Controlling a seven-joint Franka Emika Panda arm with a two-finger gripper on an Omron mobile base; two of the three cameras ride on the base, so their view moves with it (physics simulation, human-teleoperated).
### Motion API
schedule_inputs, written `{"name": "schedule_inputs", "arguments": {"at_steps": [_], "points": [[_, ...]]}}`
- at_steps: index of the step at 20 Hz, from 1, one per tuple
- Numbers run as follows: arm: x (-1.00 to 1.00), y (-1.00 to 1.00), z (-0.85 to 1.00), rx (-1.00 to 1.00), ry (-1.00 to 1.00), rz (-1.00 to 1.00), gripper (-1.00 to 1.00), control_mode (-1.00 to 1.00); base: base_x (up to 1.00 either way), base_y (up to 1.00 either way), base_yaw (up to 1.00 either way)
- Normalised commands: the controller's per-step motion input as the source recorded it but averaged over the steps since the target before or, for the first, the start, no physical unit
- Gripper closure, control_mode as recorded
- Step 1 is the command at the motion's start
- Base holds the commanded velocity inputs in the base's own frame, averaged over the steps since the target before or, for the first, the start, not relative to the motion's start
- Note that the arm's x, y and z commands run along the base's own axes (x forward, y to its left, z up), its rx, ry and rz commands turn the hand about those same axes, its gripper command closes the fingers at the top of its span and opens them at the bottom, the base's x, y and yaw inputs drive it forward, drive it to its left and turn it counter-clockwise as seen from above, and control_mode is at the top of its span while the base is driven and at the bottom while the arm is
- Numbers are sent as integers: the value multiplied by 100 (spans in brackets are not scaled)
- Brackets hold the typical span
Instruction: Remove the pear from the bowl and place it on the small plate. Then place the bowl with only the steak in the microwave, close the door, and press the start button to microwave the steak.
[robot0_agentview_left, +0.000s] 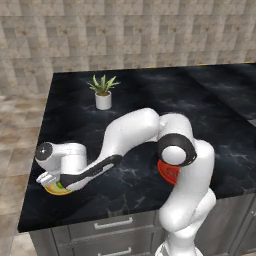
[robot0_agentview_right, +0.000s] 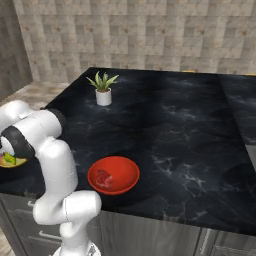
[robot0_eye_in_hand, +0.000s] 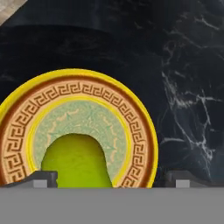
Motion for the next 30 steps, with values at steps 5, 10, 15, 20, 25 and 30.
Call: {"name": "schedule_inputs", "arguments": {"at_steps": [5,10,15,20,25,30], "points": [[-41,-63,20,13,-19,-9,-100,-100,0,0,0],[-11,-77,51,18,-4,-15,-100,-100,0,0,0],[-2,-97,58,25,0,-11,-100,-100,0,0,0],[-4,-100,20,30,0,-10,-100,-100,0,0,0],[-4,-100,0,33,0,-10,-100,-100,0,0,0],[0,-100,0,37,4,-8,-100,-100,0,0,0]]}}
